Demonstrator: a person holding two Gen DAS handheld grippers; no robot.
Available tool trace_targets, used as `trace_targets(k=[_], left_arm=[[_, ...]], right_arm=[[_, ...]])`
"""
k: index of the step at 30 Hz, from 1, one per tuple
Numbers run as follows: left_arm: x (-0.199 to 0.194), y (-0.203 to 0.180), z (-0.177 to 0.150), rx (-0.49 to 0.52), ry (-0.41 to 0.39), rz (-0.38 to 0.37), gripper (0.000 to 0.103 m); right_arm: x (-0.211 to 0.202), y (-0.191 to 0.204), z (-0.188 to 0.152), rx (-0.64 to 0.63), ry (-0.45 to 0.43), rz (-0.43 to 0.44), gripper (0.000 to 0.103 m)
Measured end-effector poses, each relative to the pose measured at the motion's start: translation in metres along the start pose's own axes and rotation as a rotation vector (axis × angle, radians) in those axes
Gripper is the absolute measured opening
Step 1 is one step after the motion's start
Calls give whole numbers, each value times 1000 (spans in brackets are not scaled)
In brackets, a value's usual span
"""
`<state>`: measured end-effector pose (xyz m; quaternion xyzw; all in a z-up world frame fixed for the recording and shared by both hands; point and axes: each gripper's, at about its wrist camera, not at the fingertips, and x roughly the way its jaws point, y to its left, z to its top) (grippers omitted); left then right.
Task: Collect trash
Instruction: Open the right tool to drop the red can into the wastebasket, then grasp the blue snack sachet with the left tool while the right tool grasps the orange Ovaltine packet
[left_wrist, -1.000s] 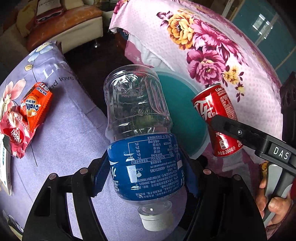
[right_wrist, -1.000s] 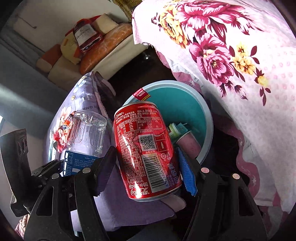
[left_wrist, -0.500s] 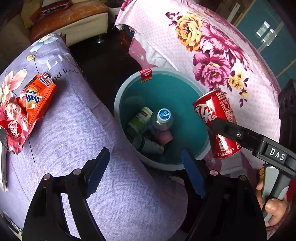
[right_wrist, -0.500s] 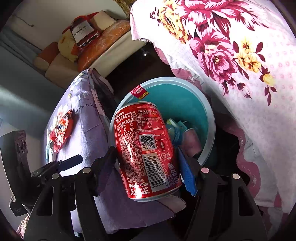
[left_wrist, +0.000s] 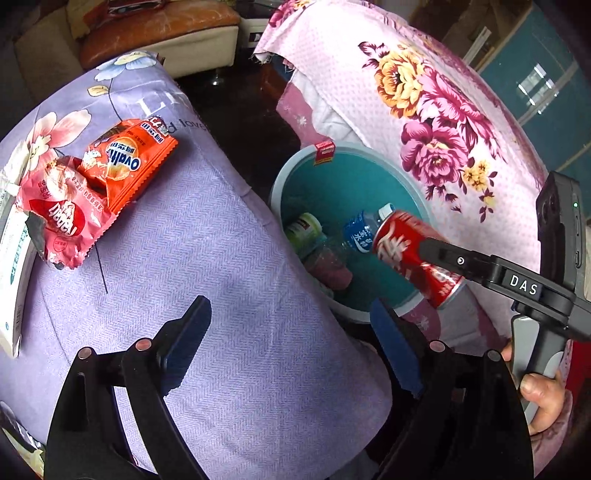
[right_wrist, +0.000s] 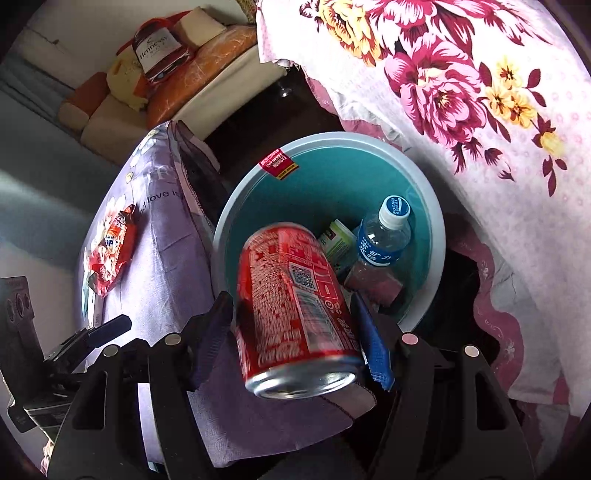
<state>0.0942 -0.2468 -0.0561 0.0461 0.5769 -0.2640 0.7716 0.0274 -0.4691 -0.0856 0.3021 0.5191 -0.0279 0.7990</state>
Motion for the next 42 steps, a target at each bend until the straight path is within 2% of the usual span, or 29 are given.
trace_targets(k=[3,14,28,37,42], left_arm=[[-3,8,-4,-18,2,-4,90],[-24,41,-17,-63,-22,6,90],[-64,128,-39,-220,-83,17,90],[-91,181,-43,-275,-130,61,90],[-103,216,-40,-283,-143,132,90]], right_arm=[[2,5,-1,-2,3,-5,73],[9,36,-7,-39,45,-11,76],[29,109,-18,-145,93,-12,78],[39,159,-16,-246,116,-45,79],[47,188,-4,-319,114,-72,79]])
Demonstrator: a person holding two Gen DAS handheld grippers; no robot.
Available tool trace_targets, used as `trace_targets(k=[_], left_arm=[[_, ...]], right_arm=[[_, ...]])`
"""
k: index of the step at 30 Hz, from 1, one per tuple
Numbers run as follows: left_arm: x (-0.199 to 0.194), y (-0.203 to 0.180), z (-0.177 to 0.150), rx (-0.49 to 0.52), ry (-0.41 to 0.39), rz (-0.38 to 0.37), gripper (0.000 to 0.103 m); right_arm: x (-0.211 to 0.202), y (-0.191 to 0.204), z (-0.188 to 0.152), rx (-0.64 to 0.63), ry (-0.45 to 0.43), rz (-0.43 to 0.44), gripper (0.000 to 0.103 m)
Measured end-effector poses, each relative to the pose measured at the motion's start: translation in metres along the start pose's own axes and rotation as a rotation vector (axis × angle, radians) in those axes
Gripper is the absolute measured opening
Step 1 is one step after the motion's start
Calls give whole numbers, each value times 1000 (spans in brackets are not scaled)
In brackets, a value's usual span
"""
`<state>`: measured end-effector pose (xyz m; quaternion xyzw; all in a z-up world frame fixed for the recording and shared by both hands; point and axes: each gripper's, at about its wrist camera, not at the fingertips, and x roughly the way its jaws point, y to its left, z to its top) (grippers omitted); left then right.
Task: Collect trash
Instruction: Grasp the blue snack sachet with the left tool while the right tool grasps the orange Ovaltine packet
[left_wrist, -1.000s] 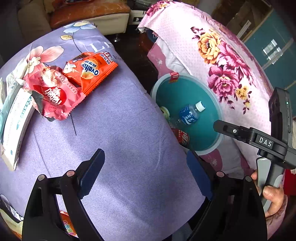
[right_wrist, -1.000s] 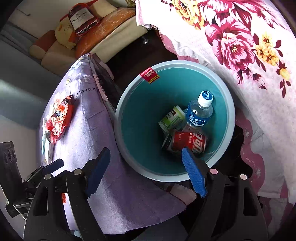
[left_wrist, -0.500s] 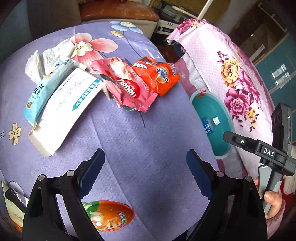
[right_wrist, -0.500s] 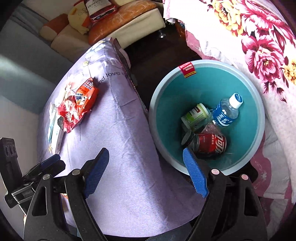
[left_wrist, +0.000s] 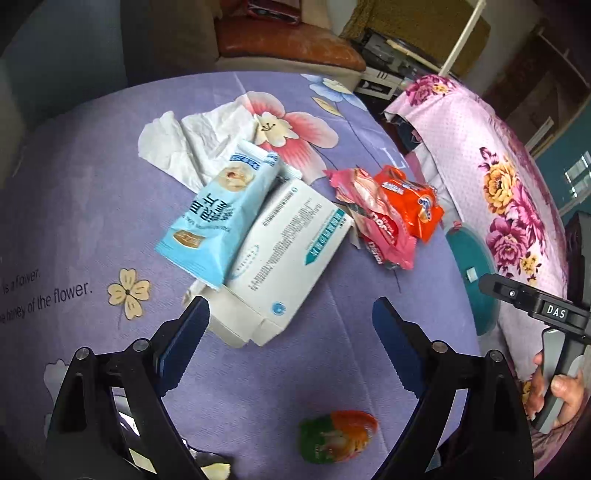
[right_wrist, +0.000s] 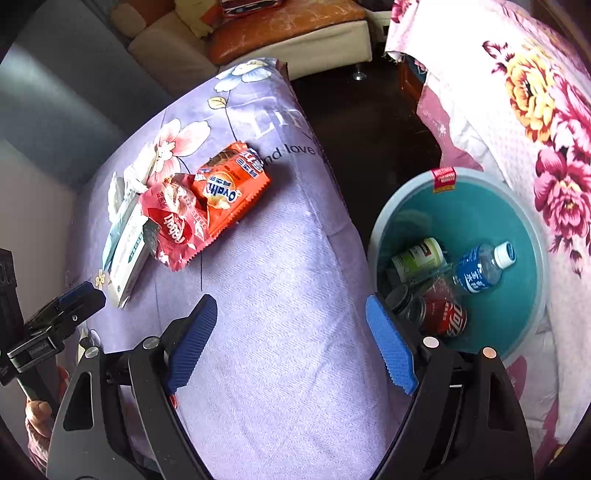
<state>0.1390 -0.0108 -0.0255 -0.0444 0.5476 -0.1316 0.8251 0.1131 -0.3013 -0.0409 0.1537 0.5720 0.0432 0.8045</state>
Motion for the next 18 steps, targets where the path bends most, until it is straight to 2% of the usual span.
trace_targets(k=[4,9,18], left_arm=[[2,26,17,-21,-16,55,90],[15,50,41,-47,-11,80,90],[50,54,56,-49,49,83,90]], right_arm=[[7,18,22,-48,-10,-17,83],[21,35,51,-80,-10,-19,83],[58,44,79,-88,29,-20,83]])
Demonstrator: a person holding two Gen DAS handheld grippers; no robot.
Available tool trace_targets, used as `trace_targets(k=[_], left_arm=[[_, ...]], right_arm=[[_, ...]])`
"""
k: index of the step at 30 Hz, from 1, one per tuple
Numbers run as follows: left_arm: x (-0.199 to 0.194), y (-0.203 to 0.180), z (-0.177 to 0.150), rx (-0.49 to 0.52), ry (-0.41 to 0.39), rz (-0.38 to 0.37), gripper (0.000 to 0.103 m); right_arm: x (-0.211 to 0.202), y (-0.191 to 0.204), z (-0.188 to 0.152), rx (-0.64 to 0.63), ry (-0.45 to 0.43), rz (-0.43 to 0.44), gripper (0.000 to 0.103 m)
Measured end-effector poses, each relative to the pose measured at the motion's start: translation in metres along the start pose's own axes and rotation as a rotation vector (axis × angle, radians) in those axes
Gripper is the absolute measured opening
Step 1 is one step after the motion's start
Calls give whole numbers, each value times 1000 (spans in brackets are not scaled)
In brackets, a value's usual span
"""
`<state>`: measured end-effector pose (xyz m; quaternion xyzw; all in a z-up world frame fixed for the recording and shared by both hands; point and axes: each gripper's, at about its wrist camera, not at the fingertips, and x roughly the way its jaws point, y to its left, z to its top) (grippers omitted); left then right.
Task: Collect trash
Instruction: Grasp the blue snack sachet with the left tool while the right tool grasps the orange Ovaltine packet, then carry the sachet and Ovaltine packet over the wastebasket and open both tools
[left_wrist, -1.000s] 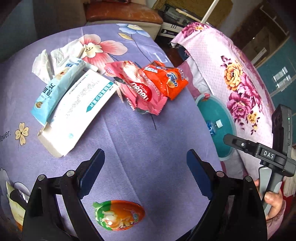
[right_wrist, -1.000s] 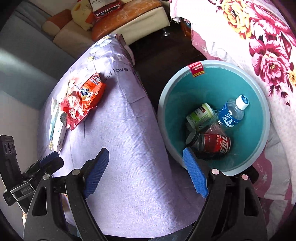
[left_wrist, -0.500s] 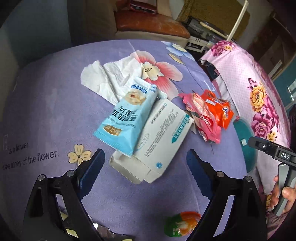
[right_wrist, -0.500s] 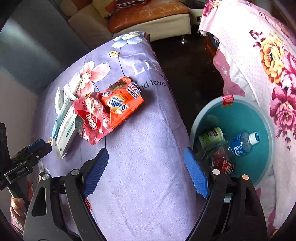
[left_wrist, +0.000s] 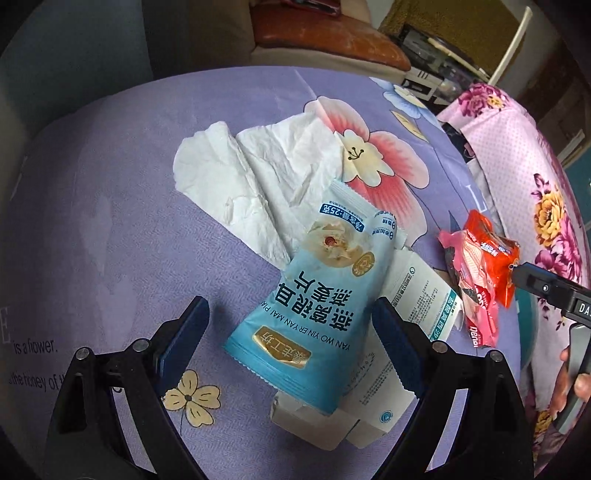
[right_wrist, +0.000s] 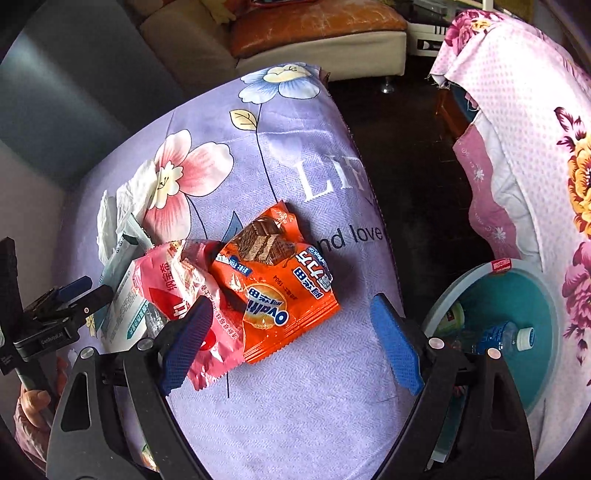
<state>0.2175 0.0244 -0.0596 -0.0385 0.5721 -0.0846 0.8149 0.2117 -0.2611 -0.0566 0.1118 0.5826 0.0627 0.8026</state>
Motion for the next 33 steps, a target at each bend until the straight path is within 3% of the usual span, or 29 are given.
trace_targets(k=[8,13,15,16,20,23,33], left_arm=[[10,8,6,-20,-15,27,90],[11,0,7,30,-38,65,81],[13,-9,8,70,-46,74,73],[13,-14,7,89,-50,82,71],[14,-22,3,117,-74,121,65],[6,-18,2,84,-90,117,58],[-38,-4,-13,8,-132,85,57]], right_arm=[[16,-8,1,24,6,5,83],[20,-3,5,-6,-10,-3,82],[20,1,6,-18,-26,-6,76],[20,3,7,-26,-29,-6,67],[23,15,3,-77,-32,-9,48],[16,21,-3,-100,-54,-11,46],[-25,17,-24,-68,-120,45,46]])
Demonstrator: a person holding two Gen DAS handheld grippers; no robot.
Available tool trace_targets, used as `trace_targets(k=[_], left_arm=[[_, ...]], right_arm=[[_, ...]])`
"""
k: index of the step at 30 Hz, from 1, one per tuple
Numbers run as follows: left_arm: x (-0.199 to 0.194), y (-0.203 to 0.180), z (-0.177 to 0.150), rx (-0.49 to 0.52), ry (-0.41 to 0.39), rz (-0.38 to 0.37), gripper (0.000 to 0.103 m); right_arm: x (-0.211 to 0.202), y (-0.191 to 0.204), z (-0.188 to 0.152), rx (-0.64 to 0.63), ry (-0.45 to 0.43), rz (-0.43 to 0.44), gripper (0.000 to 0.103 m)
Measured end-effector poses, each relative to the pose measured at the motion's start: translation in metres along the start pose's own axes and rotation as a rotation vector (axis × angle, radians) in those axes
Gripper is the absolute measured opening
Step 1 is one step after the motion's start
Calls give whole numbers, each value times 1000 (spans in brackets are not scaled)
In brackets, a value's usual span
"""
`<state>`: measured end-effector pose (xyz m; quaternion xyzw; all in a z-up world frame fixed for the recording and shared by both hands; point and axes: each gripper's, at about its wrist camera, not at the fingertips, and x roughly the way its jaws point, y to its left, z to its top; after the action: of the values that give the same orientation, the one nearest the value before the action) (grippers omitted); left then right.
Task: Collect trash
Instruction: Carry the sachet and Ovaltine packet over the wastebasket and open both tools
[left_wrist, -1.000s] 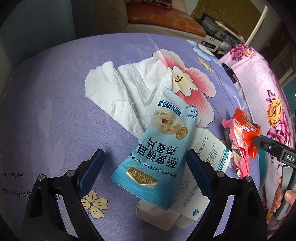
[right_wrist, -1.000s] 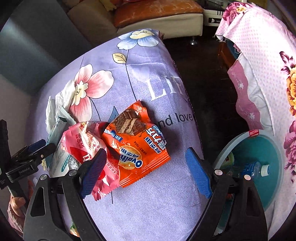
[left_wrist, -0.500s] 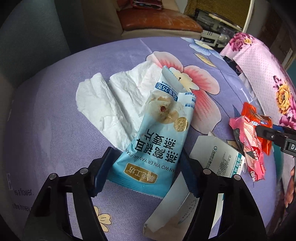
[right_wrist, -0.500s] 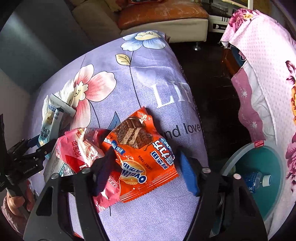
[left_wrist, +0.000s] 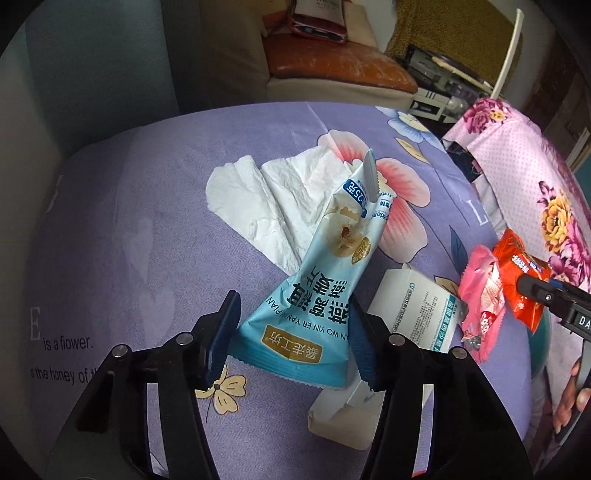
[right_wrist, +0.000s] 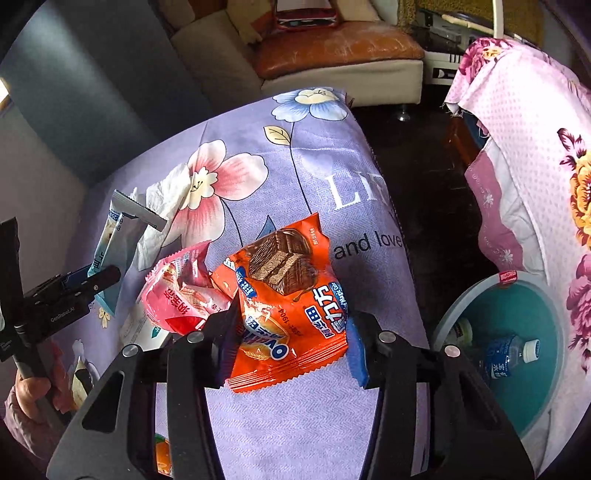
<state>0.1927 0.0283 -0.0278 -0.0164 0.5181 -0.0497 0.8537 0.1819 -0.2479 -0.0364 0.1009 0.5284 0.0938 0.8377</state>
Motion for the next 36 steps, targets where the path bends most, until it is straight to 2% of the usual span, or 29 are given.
trace_targets(k=[6,12,21,36], left_arm=[[-36,-5,-10,-24,-34,-56,57],[-55,-35,-34,14,-25,-124,57],[-53,-85,-66,52,33,-190,57],[-41,-201,-79,234,80,-212,57]], right_arm=[[-30,0,-15,13,-42,21,46],[-52,-3,-35,24,-62,41,46],[-76,-30,-74,83,-81,48,46],[-113,-114,-114,231,-150,44,46]])
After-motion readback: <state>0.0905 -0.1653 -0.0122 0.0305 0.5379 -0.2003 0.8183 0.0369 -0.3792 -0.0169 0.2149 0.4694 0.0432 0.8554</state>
